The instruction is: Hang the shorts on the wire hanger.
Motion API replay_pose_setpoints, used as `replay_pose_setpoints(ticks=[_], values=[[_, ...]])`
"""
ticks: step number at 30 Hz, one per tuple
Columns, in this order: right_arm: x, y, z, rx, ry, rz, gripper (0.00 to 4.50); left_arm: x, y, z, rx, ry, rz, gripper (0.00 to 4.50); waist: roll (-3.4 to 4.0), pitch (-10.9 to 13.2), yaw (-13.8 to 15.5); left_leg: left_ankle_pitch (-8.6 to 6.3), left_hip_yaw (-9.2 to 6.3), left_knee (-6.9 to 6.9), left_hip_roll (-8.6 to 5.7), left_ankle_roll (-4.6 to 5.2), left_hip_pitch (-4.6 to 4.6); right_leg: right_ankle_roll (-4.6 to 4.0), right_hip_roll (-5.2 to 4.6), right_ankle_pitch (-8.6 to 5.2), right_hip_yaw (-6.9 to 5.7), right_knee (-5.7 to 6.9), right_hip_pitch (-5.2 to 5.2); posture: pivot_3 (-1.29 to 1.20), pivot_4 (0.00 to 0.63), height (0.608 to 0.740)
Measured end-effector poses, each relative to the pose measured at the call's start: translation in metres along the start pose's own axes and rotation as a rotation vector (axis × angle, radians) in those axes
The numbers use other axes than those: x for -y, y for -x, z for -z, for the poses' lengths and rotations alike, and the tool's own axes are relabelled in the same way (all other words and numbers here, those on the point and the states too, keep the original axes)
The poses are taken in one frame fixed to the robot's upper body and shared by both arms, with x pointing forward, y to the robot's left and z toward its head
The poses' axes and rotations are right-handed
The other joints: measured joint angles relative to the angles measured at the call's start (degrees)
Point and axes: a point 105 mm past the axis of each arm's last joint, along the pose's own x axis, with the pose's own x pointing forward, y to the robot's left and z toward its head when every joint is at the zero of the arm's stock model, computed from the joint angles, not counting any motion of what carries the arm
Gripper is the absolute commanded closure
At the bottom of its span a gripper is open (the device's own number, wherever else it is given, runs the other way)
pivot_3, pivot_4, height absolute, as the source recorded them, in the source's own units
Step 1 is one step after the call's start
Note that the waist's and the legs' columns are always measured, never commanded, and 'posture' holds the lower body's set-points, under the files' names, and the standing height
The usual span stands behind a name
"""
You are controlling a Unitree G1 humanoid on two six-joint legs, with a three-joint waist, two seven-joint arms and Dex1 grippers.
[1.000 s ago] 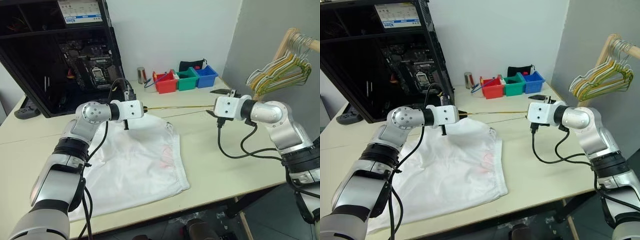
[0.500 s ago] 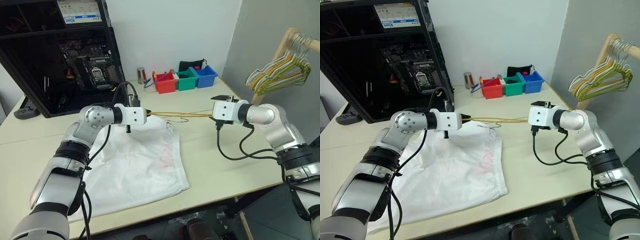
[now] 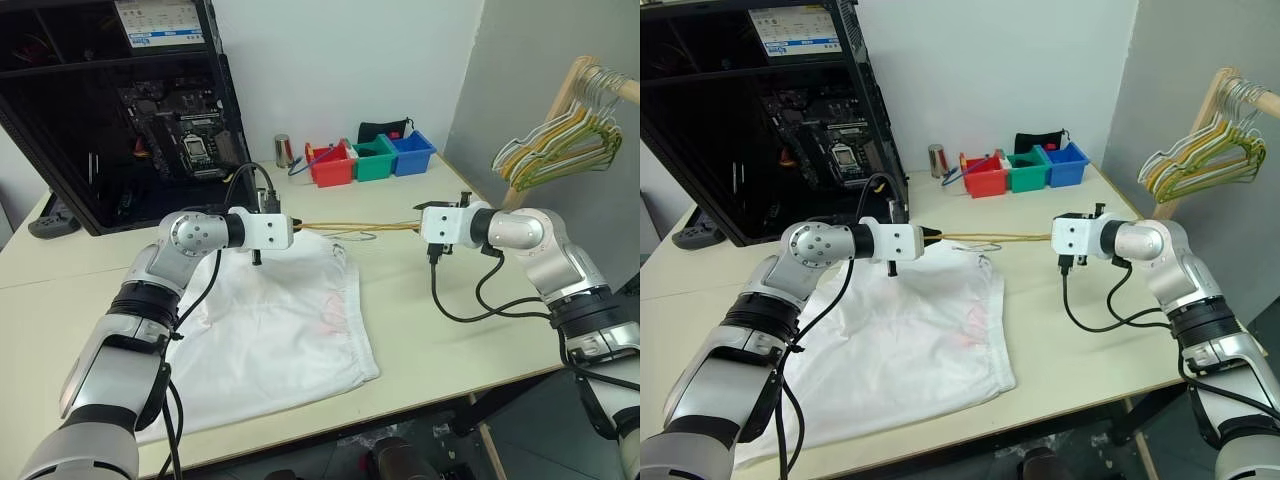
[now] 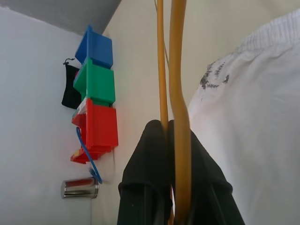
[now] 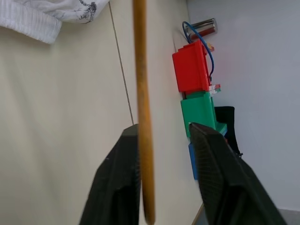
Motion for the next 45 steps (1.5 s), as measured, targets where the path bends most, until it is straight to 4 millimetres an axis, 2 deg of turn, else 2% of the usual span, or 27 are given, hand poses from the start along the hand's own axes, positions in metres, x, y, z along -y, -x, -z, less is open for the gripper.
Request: replay_pose_setpoints(ticks=[3, 4, 11, 12, 18, 21, 25, 29, 33, 36, 38, 39, 41, 43, 45], values=[[-0.001, -0.001, 0.000, -0.002, 0.016, -0.007, 4.36, -0.003, 0.000, -0.001, -0.001, -0.008, -0.007, 4.50, 0.00, 0.00, -0.01, 0.00, 0.00, 0.00, 0.00, 0.00, 0.00, 0.00, 0.00, 0.00, 0.00, 0.00, 0.00, -0.13, 0.000, 0.740], [-0.002, -0.001, 0.000, -0.001, 0.021, -0.010, 4.45, -0.004, 0.000, -0.001, -0.002, -0.010, -0.009, 4.50, 0.00, 0.00, -0.01, 0.00, 0.00, 0.00, -0.01, 0.00, 0.00, 0.00, 0.00, 0.00, 0.00, 0.00, 0.00, -0.13, 0.000, 0.740], [-0.003, -0.001, 0.000, -0.004, 0.036, -0.017, 4.45, -0.003, 0.000, 0.000, 0.001, -0.018, -0.015, 4.50, 0.00, -0.01, -0.02, 0.00, 0.00, 0.00, 0.00, 0.00, 0.00, 0.00, 0.00, 0.00, 0.00, 0.00, 0.00, -0.13, 0.000, 0.740], [-0.003, -0.001, 0.000, -0.004, 0.036, -0.017, 4.50, -0.003, 0.000, 0.000, 0.003, -0.017, -0.015, 3.96, 0.00, -0.01, -0.02, 0.00, 0.00, 0.00, 0.00, 0.00, 0.00, 0.00, 0.00, 0.00, 0.00, 0.00, 0.00, -0.13, 0.000, 0.740], [-0.003, -0.002, 0.000, -0.006, 0.037, -0.016, 4.50, -0.001, 0.000, -0.006, 0.047, 0.007, 0.018, 2.86, 0.00, -0.01, -0.02, 0.00, 0.00, 0.00, 0.00, 0.00, 0.00, 0.00, 0.00, 0.00, 0.00, 0.00, 0.00, -0.12, 0.000, 0.740], [-0.003, -0.002, 0.000, -0.006, 0.034, -0.016, 4.50, -0.008, 0.003, -0.014, 0.108, 0.056, -0.008, 2.26, 0.00, -0.01, -0.02, 0.00, 0.00, 0.01, 0.01, 0.00, -0.01, 0.00, 0.00, 0.00, -0.01, 0.00, 0.00, -0.12, 0.000, 0.740], [-0.003, -0.001, 0.001, -0.007, 0.024, -0.017, 4.50, -0.021, 0.016, -0.026, 0.179, 0.066, -0.027, 1.52, 0.00, -0.01, -0.06, 0.00, 0.00, 0.00, 0.02, 0.00, 0.00, 0.00, 0.00, 0.00, 0.00, 0.01, 0.00, -0.12, 0.000, 0.740], [-0.012, 0.004, 0.012, -0.038, -0.017, -0.046, 4.50, -0.022, 0.033, -0.027, 0.201, 0.145, -0.017, 0.83, 0.01, -0.06, -0.03, 0.00, -0.01, 0.01, 0.02, 0.00, 0.00, 0.00, 0.00, 0.00, 0.00, 0.01, 0.01, -0.11, 0.000, 0.740], [-0.026, 0.015, 0.032, -0.092, -0.162, -0.098, 4.50, -0.014, 0.047, -0.030, 0.246, 0.365, -0.006, 0.08, 0.01, -0.06, 0.02, 0.00, -0.03, 0.08, 0.02, 0.00, -0.02, 0.00, 0.00, 0.00, -0.01, 0.02, 0.02, -0.11, 0.000, 0.740], [-0.038, 0.026, 0.048, -0.131, -0.310, -0.140, 4.50, -0.010, 0.059, -0.033, 0.271, 0.496, -0.020, 0.08, 0.01, -0.07, 0.07, 0.00, -0.06, 0.12, 0.03, 0.00, -0.01, 0.00, 0.00, 0.00, -0.03, 0.04, 0.06, -0.10, 0.000, 0.740], [-0.054, 0.039, 0.062, -0.173, -0.469, -0.201, 4.50, -0.004, 0.067, -0.037, 0.282, 0.579, -0.051, 0.08, 0.03, -0.13, 0.33, 0.00, -0.10, 0.13, 0.03, 0.01, 0.00, 0.00, 0.00, 0.00, -0.01, 0.02, 0.09, -0.09, 0.000, 0.740], [-0.076, 0.055, 0.075, -0.224, -0.623, -0.285, 4.50, 0.008, 0.071, -0.039, 0.280, 0.655, -0.057, 0.08, 0.04, -0.21, 0.61, -0.01, -0.15, 0.13, 0.04, 0.01, 0.01, 0.00, 0.00, 0.00, -0.01, 0.01, 0.11, -0.08, 0.000, 0.740], [-0.104, 0.074, 0.082, -0.275, -0.808, -0.404, 4.50, 0.025, 0.073, -0.040, 0.259, 0.728, -0.049, 0.08, 0.05, -0.20, 1.50, -0.01, -0.20, 0.16, 0.03, 0.02, 0.01, 0.01, 0.00, -0.01, 0.00, 0.01, 0.10, -0.08, 0.000, 0.740], [-0.130, 0.092, 0.076, -0.283, -0.992, -0.542, 4.50, 0.043, 0.074, -0.042, 0.234, 0.784, -0.039, 0.08, 0.07, -0.21, 1.97, -0.01, -0.15, 0.25, 0.06, 0.02, 0.10, 0.01, 0.05, -0.01, -0.02, 0.02, 0.22, -0.08, 0.000, 0.740], [-0.146, 0.109, 0.065, -0.271, -1.121, -0.661, 4.50, 0.055, 0.075, -0.049, 0.223, 0.808, -0.033, 0.08, 0.13, -0.21, 2.63, -0.02, -0.09, 0.32, 0.06, 0.03, 0.31, 0.28, 0.12, -0.19, -0.03, 0.00, 0.47, -0.06, 0.000, 0.740]])
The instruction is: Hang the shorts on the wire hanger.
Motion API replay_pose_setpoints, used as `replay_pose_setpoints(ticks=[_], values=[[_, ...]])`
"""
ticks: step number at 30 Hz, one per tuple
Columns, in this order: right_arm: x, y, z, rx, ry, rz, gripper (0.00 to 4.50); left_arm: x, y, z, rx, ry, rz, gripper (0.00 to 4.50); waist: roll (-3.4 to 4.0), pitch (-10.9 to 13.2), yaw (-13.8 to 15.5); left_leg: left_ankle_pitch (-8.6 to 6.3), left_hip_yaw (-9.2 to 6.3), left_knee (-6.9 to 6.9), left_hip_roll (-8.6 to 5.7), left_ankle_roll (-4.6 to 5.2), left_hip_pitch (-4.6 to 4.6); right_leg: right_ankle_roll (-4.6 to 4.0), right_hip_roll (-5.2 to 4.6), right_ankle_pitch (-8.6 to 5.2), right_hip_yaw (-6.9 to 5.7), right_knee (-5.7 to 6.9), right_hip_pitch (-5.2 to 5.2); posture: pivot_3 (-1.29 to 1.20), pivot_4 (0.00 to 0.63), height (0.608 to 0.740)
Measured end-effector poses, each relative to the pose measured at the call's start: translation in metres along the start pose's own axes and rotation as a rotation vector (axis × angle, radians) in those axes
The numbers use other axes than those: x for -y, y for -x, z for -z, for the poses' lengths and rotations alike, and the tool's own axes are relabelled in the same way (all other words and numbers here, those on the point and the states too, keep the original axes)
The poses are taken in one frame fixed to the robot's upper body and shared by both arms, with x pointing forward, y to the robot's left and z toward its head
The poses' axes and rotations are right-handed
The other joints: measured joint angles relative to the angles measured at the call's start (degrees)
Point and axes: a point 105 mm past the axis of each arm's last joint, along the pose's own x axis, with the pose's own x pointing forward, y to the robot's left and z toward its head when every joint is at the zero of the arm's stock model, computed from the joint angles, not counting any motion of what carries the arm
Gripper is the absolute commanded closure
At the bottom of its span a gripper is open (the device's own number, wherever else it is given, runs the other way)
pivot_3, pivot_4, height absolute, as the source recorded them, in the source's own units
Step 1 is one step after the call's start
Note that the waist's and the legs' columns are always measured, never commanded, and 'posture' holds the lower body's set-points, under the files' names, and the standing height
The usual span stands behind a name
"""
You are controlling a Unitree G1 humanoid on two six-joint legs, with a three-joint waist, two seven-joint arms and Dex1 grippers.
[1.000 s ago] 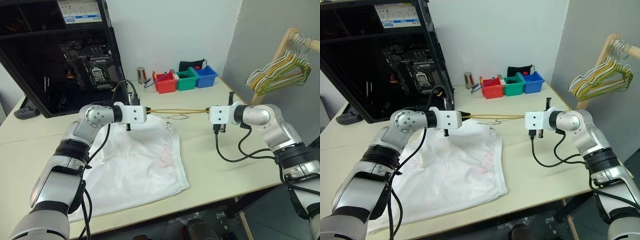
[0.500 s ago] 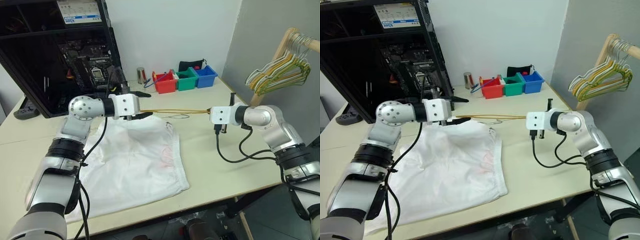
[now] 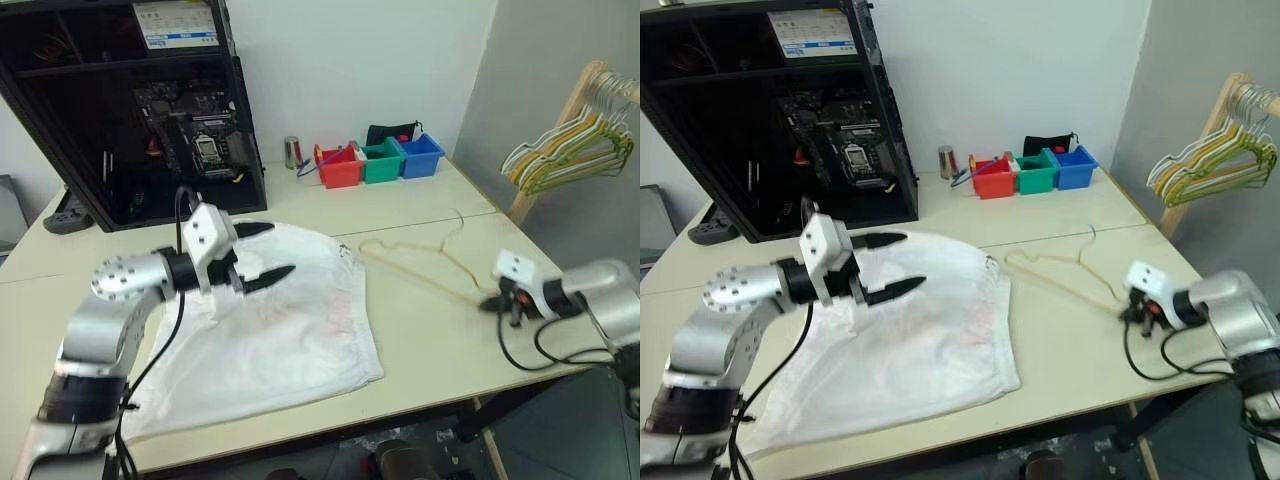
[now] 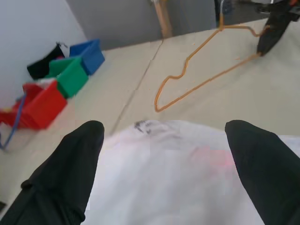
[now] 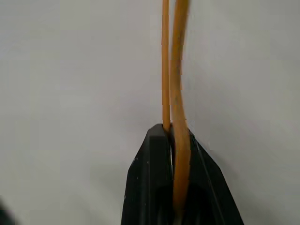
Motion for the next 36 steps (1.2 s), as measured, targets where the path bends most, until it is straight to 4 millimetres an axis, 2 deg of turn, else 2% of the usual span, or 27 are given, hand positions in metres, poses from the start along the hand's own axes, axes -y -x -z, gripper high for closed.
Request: replay_pose_setpoints(ticks=[3, 7, 13, 18, 23, 26, 31, 36], values=[[-0.019, 0.006, 0.013, -0.020, -0.138, -0.101, 4.50, 0.018, 0.004, 0.008, -0.010, 0.050, -0.013, 0.08, 0.08, -0.09, 0.90, -0.26, 0.10, -0.04, -0.01, 0.43, 0.75, -0.01, 0.07, -0.13, -0.04, -0.21, 0.82, -0.05, 0.000, 0.740], [-0.037, 0.006, 0.039, -0.033, -0.397, -0.204, 4.50, 0.051, 0.015, 0.031, -0.072, 0.176, -0.009, 0.08, -0.06, -0.08, 2.49, -0.36, 0.22, -0.27, -0.06, 0.47, 1.53, -0.05, 0.07, -0.43, 0.00, -0.29, 1.50, -0.03, 0.004, 0.740], [-0.048, 0.007, 0.059, -0.057, -0.516, -0.239, 4.50, 0.061, 0.026, 0.032, -0.089, 0.206, -0.028, 0.08, -0.01, -0.11, 4.45, -0.36, 0.27, -0.32, -0.12, 0.47, 1.56, -0.06, 0.10, -0.44, -0.04, -0.29, 1.49, -0.02, 0.018, 0.740], [-0.058, 0.005, 0.051, -0.021, -0.585, -0.304, 4.50, 0.064, 0.029, 0.037, -0.110, 0.213, -0.026, 0.08, -0.02, -0.07, 4.96, -0.36, 0.34, -0.38, -0.09, 0.46, 1.57, -0.09, 0.15, -0.46, 0.00, -0.31, 1.47, -0.02, 0.024, 0.740], [-0.067, 0.008, 0.022, 0.068, -0.607, -0.394, 4.50, 0.064, 0.030, 0.036, -0.110, 0.199, -0.026, 0.08, -0.11, 0.10, 5.14, -0.36, 0.33, -0.43, -0.07, 0.46, 1.55, -0.09, 0.16, -0.45, -0.02, -0.34, 1.43, -0.02, 0.027, 0.740], [-0.071, 0.007, 0.012, 0.096, -0.606, -0.433, 4.50, 0.063, 0.029, 0.035, -0.106, 0.188, -0.027, 0.08, -0.23, 0.17, 5.41, -0.36, 0.30, -0.45, -0.05, 0.45, 1.53, -0.09, 0.16, -0.46, -0.07, -0.42, 1.43, -0.02, 0.029, 0.740], [-0.076, -0.003, 0.008, 0.105, -0.619, -0.462, 4.50, 0.062, 0.028, 0.034, -0.105, 0.171, -0.025, 0.08, -0.21, 0.27, 5.51, -0.37, 0.32, -0.47, -0.06, 0.44, 1.49, -0.09, 0.15, -0.46, -0.04, -0.49, 1.42, -0.01, 0.029, 0.740], [-0.074, -0.031, 0.005, 0.108, -0.697, -0.469, 4.50, 0.060, 0.022, 0.029, -0.090, 0.136, -0.009, 0.08, -0.35, 0.43, 5.48, -0.37, 0.31, -0.50, -0.02, 0.44, 1.49, -0.37, 0.19, -0.62, -0.08, -0.48, 1.39, 0.00, 0.029, 0.740]])
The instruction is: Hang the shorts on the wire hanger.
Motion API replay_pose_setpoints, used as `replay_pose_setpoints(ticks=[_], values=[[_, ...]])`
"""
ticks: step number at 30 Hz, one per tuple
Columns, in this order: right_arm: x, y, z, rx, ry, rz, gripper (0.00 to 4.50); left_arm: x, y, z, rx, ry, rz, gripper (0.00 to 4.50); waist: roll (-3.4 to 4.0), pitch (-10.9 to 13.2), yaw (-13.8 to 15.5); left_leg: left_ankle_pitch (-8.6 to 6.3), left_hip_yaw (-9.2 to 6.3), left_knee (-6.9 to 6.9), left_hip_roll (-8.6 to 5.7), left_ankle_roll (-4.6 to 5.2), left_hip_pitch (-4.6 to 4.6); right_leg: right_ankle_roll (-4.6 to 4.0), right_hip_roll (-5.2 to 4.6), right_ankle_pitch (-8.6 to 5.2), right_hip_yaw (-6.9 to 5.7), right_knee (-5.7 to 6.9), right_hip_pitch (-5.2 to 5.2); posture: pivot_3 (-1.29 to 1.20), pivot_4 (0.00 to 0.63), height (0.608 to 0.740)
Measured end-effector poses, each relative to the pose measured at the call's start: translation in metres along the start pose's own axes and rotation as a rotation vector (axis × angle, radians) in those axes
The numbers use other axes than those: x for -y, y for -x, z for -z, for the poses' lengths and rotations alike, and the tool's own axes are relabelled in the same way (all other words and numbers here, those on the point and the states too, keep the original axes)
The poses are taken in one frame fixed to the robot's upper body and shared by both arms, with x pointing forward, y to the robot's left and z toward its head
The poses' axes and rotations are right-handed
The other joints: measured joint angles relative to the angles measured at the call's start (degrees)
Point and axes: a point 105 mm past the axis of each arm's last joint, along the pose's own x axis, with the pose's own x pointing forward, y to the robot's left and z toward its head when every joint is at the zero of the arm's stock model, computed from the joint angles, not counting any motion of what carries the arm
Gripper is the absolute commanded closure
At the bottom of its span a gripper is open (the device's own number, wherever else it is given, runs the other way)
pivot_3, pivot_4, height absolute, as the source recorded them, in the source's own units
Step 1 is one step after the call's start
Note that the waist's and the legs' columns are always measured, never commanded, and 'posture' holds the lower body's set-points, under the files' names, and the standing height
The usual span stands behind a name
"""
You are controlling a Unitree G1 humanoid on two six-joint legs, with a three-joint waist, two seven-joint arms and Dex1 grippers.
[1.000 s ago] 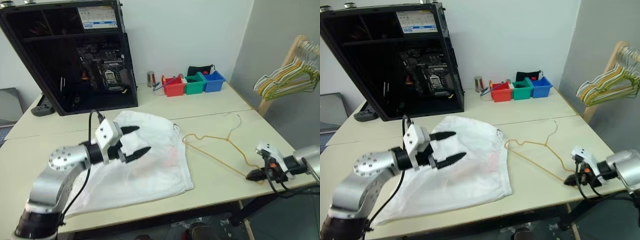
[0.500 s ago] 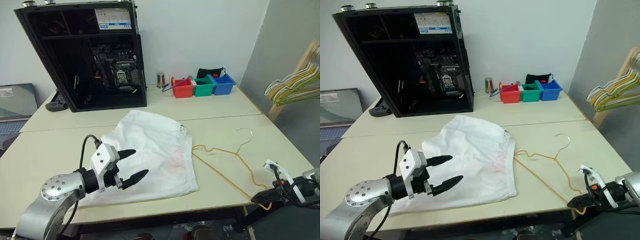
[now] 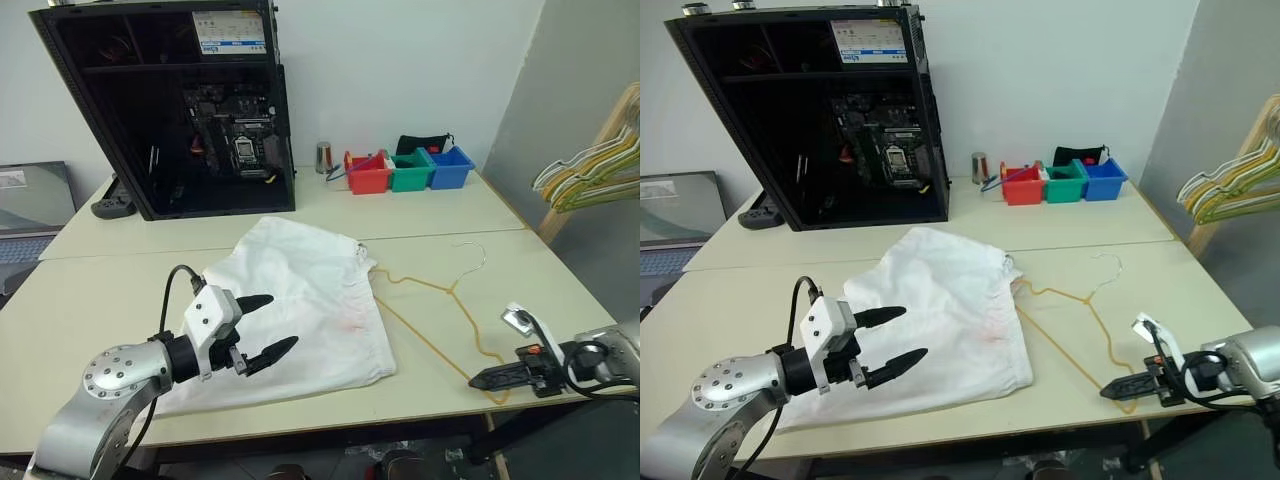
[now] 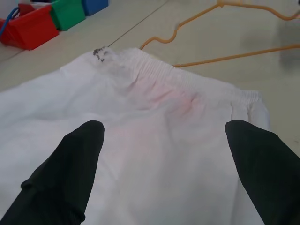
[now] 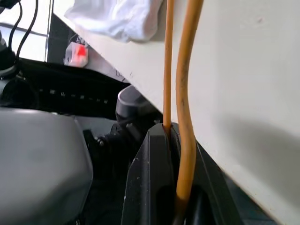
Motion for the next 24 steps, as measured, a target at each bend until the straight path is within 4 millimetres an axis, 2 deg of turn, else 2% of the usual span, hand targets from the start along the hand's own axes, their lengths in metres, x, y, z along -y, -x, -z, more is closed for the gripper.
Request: replay_pose_setpoints(ticks=[2, 7, 13, 17, 22, 24], values=[[0.003, -0.006, 0.003, -0.010, -0.032, -0.001, 4.50, -0.001, 0.000, -0.002, 0.001, -0.012, 0.001, 0.08, 0.13, 0.07, 0.10, 0.00, 0.01, 0.00, -0.04, 0.00, -0.02, 0.05, -0.02, 0.03, 0.03, -0.01, -0.01, 0.01, 0.031, 0.740], [0.007, -0.006, 0.002, 0.005, -0.065, 0.010, 4.50, 0.000, 0.001, 0.001, -0.008, -0.009, 0.008, 0.08, 0.19, 0.13, 0.45, -0.01, 0.00, -0.04, -0.02, -0.01, -0.05, 0.29, -0.03, 0.17, 0.01, -0.15, -0.01, 0.01, 0.034, 0.740], [-0.004, -0.031, -0.024, 0.038, -0.032, -0.058, 4.50, 0.001, 0.000, 0.000, -0.004, -0.026, 0.012, 0.08, 0.25, 0.20, 0.30, -0.01, -0.01, -0.05, 0.04, -0.01, -0.05, 0.08, 0.03, 0.05, -0.01, -0.26, 0.00, 0.01, 0.031, 0.740], [-0.004, -0.044, -0.034, 0.056, -0.043, -0.078, 4.50, 0.000, -0.001, 0.001, -0.003, -0.029, 0.013, 0.08, 0.25, 0.20, 0.57, -0.01, -0.05, -0.10, 0.01, -0.01, -0.15, 0.35, 0.02, 0.22, -0.01, -0.46, 0.01, 0.02, 0.026, 0.740], [-0.001, -0.050, -0.044, 0.098, -0.075, -0.078, 4.50, -0.001, -0.001, -0.002, 0.005, -0.046, 0.014, 0.08, 0.04, 0.05, 0.75, -0.05, -0.02, -0.11, 0.03, -0.05, -0.16, 0.40, 0.01, 0.25, 0.01, -0.56, 0.02, 0.02, 0.013, 0.740], [0.001, -0.054, -0.062, 0.170, -0.116, -0.082, 4.50, -0.001, -0.001, -0.002, 0.001, -0.051, 0.016, 0.08, 0.01, 0.03, 0.31, -0.05, 0.04, -0.11, 0.07, -0.05, -0.10, 0.27, 0.02, 0.26, 0.01, -0.53, 0.01, 0.02, 0.003, 0.740]])
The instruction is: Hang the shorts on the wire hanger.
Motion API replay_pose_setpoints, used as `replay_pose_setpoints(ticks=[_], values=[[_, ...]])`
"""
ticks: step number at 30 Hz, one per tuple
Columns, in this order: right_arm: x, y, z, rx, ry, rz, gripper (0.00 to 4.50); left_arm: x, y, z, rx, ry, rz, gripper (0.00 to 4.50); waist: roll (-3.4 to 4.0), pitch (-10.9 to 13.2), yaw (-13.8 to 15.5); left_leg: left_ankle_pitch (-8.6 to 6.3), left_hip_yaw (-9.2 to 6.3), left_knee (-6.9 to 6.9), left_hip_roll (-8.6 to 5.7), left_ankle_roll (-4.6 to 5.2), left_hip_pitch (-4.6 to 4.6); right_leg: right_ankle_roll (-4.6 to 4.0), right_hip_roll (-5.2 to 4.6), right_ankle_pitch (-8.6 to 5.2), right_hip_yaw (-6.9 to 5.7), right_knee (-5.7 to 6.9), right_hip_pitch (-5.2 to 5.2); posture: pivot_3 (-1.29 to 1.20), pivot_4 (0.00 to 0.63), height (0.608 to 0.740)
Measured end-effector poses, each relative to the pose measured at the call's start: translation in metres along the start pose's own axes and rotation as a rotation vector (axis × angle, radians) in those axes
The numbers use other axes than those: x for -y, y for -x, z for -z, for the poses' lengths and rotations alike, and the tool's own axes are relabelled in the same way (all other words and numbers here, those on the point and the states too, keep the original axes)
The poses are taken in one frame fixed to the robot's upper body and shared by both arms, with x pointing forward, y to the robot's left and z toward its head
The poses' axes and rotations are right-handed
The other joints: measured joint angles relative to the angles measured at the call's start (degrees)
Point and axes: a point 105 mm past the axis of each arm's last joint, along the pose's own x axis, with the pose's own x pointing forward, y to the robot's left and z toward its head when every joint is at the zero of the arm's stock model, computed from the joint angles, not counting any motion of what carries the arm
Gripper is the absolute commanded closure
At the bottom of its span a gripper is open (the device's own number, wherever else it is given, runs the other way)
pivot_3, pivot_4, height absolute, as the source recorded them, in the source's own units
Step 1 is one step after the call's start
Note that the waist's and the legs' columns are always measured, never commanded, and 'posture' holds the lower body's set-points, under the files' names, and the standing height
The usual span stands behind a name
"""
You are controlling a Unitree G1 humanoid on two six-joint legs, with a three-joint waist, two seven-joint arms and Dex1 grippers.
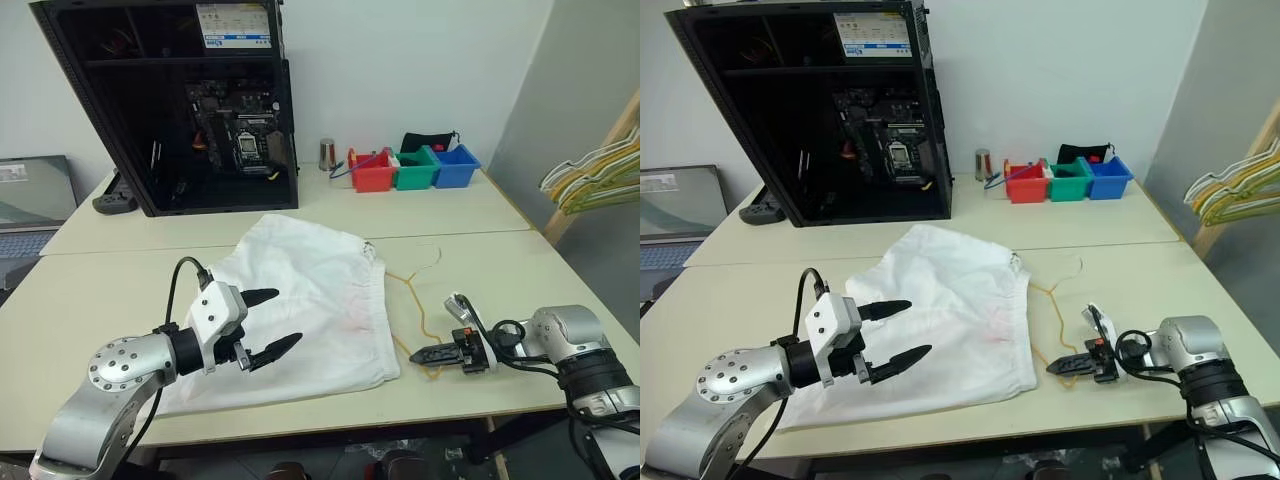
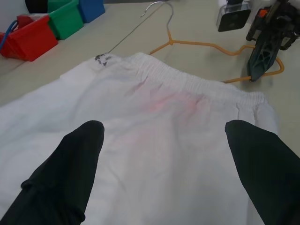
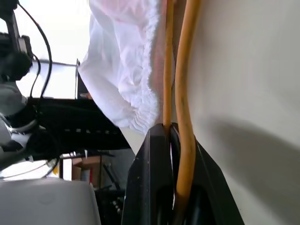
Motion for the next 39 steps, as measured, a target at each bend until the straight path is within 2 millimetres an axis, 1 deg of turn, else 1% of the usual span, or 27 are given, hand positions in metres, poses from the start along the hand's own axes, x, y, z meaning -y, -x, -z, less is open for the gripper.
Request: replay_pose_setpoints(ticks=[1, 3, 5, 7, 8, 10, 11, 12, 14, 15, 16, 18, 19, 20, 21, 22, 23, 25, 27, 28, 29, 32, 34, 36, 39], values=[[0.000, -0.004, -0.009, 0.038, -0.016, 0.005, 4.50, 0.000, 0.000, 0.000, 0.001, -0.003, 0.002, 0.08, 0.04, 0.00, -0.18, 0.00, 0.00, 0.00, 0.00, 0.00, 0.00, -0.08, 0.01, 0.04, 0.00, 0.00, -0.01, 0.02, 0.001, 0.740], [0.002, -0.006, -0.020, 0.086, -0.027, 0.029, 4.50, 0.001, 0.000, 0.000, 0.001, -0.005, 0.012, 0.08, 0.15, -0.04, -0.18, 0.01, -0.03, 0.01, -0.03, 0.01, 0.00, -0.09, 0.02, 0.04, 0.00, 0.02, -0.01, 0.02, 0.000, 0.740], [0.004, -0.001, -0.029, 0.121, -0.020, 0.069, 4.50, 0.002, 0.000, 0.000, -0.001, -0.005, 0.016, 0.08, 0.26, 0.00, 0.03, 0.01, -0.03, 0.02, -0.08, 0.01, -0.06, -0.09, 0.01, 0.04, 0.03, 0.01, -0.03, 0.01, 0.000, 0.740], [0.000, 0.008, -0.039, 0.154, 0.036, 0.112, 4.50, 0.002, 0.000, 0.000, -0.010, -0.007, 0.029, 0.08, 0.31, 0.00, 0.40, 0.01, -0.04, 0.01, -0.09, 0.01, -0.14, 0.01, 0.00, 0.10, 0.03, -0.01, -0.07, 0.01, 0.000, 0.740], [-0.004, 0.013, -0.044, 0.165, 0.080, 0.132, 4.50, 0.002, 0.001, 0.001, -0.020, -0.008, 0.045, 0.08, 0.33, 0.00, 0.48, 0.01, -0.04, 0.01, -0.09, 0.01, -0.27, 0.15, 0.00, 0.18, 0.03, -0.03, -0.18, 0.00, 0.000, 0.740], [-0.019, 0.025, -0.056, 0.188, 0.201, 0.171, 4.50, 0.003, 0.004, 0.000, -0.045, 0.015, 0.096, 0.08, 0.42, -0.06, 0.46, 0.01, -0.06, 0.04, -0.08, 0.01, -0.74, 0.18, 0.01, 0.20, 0.01, 0.00, -0.65, -0.01, 0.000, 0.740], [-0.028, 0.029, -0.063, 0.202, 0.279, 0.194, 4.50, 0.002, 0.005, -0.004, -0.051, 0.027, 0.123, 0.08, 0.42, -0.07, 0.42, 0.01, -0.06, 0.06, -0.08, 0.01, -0.97, 0.20, 0.01, 0.22, 0.02, 0.04, -0.91, -0.02, 0.000, 0.740], [-0.037, 0.031, -0.071, 0.213, 0.367, 0.219, 4.50, 0.000, 0.005, -0.009, -0.051, 0.041, 0.152, 0.08, 0.43, -0.06, 0.37, 0.01, -0.08, 0.06, -0.07, 0.01, -1.01, 0.20, 0.01, 0.22, -0.01, 0.05, -0.95, -0.02, 0.000, 0.740], [-0.055, 0.031, -0.085, 0.222, 0.541, 0.280, 4.50, -0.011, 0.005, -0.026, -0.039, 0.038, 0.188, 0.08, 0.44, -0.04, 0.21, 0.01, -0.12, 0.05, -0.04, 0.01, -1.05, 0.20, 0.05, 0.22, -0.08, 0.05, -1.00, -0.03, 0.000, 0.740], [-0.064, 0.031, -0.092, 0.227, 0.641, 0.317, 4.50, -0.020, 0.004, -0.039, -0.019, 0.032, 0.202, 0.08, 0.45, -0.02, 0.11, 0.01, -0.12, 0.08, -0.04, 0.01, -1.03, 0.20, 0.07, 0.22, -0.10, 0.08, -0.96, -0.04, 0.000, 0.740], [-0.077, 0.028, -0.103, 0.235, 0.770, 0.359, 4.50, -0.035, 0.004, -0.061, 0.015, 0.007, 0.205, 0.08, 0.42, 0.01, -0.02, 0.02, -0.17, 0.12, -0.03, 0.02, -1.08, 0.26, 0.12, 0.25, -0.17, 0.06, -1.00, -0.04, 0.000, 0.740], [-0.102, 0.020, -0.116, 0.246, 0.996, 0.400, 4.50, -0.055, 0.007, -0.098, 0.073, -0.060, 0.201, 0.08, 0.44, -0.05, -0.64, 0.02, -0.14, 0.11, -0.04, 0.02, -1.02, 0.31, 0.15, 0.28, -0.12, -0.01, -0.90, -0.04, 0.000, 0.740], [-0.108, 0.020, -0.122, 0.251, 1.116, 0.450, 4.50, -0.063, 0.005, -0.114, 0.103, -0.093, 0.208, 0.08, 0.42, -0.09, -0.73, 0.02, -0.09, 0.10, -0.05, 0.01, -0.98, 0.31, 0.14, 0.28, -0.07, -0.05, -0.85, -0.04, 0.000, 0.740], [-0.112, 0.016, -0.126, 0.243, 1.220, 0.497, 4.50, -0.074, 0.004, -0.128, 0.125, -0.121, 0.194, 0.08, 0.38, -0.11, -0.79, 0.02, -0.10, 0.08, -0.06, 0.01, -1.00, 0.32, 0.13, 0.29, -0.08, -0.14, -0.87, -0.04, 0.000, 0.740], [-0.112, 0.012, -0.128, 0.227, 1.308, 0.535, 4.50, -0.083, 0.003, -0.137, 0.135, -0.146, 0.180, 0.08, 0.37, -0.12, -1.03, 0.02, -0.07, 0.06, -0.07, 0.01, -1.00, 0.32, 0.13, 0.29, -0.04, -0.18, -0.85, -0.03, 0.000, 0.740], [-0.108, 0.011, -0.129, 0.203, 1.389, 0.587, 4.50, -0.092, 0.000, -0.142, 0.136, -0.174, 0.169, 0.08, 0.37, -0.12, -1.11, 0.02, -0.03, 0.07, -0.09, 0.00, -0.99, 0.31, 0.10, 0.28, 0.01, -0.18, -0.85, -0.04, 0.000, 0.740], [-0.101, 0.010, -0.130, 0.181, 1.439, 0.630, 4.50, -0.101, -0.001, -0.143, 0.126, -0.198, 0.151, 0.08, 0.38, -0.12, -1.18, 0.03, -0.03, 0.05, -0.11, 0.00, -1.03, 0.31, 0.09, 0.28, 0.04, -0.22, -0.90, -0.04, 0.000, 0.740], [-0.080, 0.013, -0.130, 0.129, 1.508, 0.717, 4.50, -0.119, -0.007, -0.140, 0.095, -0.222, 0.132, 0.08, 0.35, -0.11, -1.14, 0.04, -0.06, 0.11, -0.12, -0.02, -1.20, 0.26, 0.06, 0.28, 0.00, -0.21, -1.03, -0.04, 0.000, 0.740], [-0.065, 0.015, -0.130, 0.092, 1.560, 0.778, 4.50, -0.135, -0.008, -0.141, 0.051, -0.278, 0.112, 0.08, 0.34, -0.10, -1.24, 0.09, -0.04, 0.19, -0.12, -0.11, -1.71, -0.01, 0.04, 0.45, 0.04, -0.13, -1.52, -0.05, 0.000, 0.740], [-0.063, 0.016, -0.131, 0.087, 1.580, 0.797, 4.50, -0.140, -0.008, -0.142, 0.032, -0.312, 0.111, 0.08, 0.33, -0.11, -1.42, 0.17, 0.03, 0.18, -0.19, -0.24, -1.99, -0.05, -0.03, 0.48, 0.13, 0.01, -1.90, -0.05, 0.000, 0.740], [-0.061, 0.017, -0.132, 0.084, 1.594, 0.809, 4.50, -0.144, -0.008, -0.141, 0.011, -0.339, 0.110, 0.08, 0.34, -0.11, -1.57, 0.21, 0.03, 0.15, -0.21, -0.32, -2.04, -0.08, -0.06, 0.49, 0.14, 0.02, -1.97, -0.05, 0.000, 0.740], [-0.064, 0.019, -0.137, 0.094, 1.672, 0.843, 4.50, -0.157, -0.013, -0.134, -0.056, -0.439, 0.100, 0.08, 0.34, -0.11, -2.28, 0.22, 0.03, 0.11, -0.17, -0.33, -2.02, -0.11, -0.07, 0.49, 0.12, 0.03, -1.98, -0.06, 0.000, 0.740], [-0.069, 0.017, -0.139, 0.108, 1.726, 0.863, 4.50, -0.167, -0.025, -0.124, -0.108, -0.502, 0.071, 0.08, 0.34, -0.11, -2.32, 0.20, 0.02, 0.10, -0.19, -0.31, -2.02, -0.11, -0.07, 0.49, 0.11, 0.03, -1.97, -0.06, 0.000, 0.740], [-0.077, 0.014, -0.139, 0.125, 1.789, 0.873, 4.50, -0.170, -0.037, -0.109, -0.163, -0.558, 0.085, 0.08, 0.34, -0.11, -2.36, 0.10, 0.03, 0.11, -0.20, -0.13, -2.02, -0.11, -0.08, 0.49, 0.13, 0.04, -1.97, -0.07, 0.000, 0.740], [-0.087, 0.010, -0.139, 0.142, 1.857, 0.881, 4.50, -0.168, -0.049, -0.088, -0.229, -0.604, 0.129, 0.08, 0.33, -0.11, -2.44, 0.08, 0.02, 0.15, -0.20, -0.10, -2.03, -0.10, -0.08, 0.49, 0.12, 0.08, -1.98, -0.08, 0.000, 0.740]])
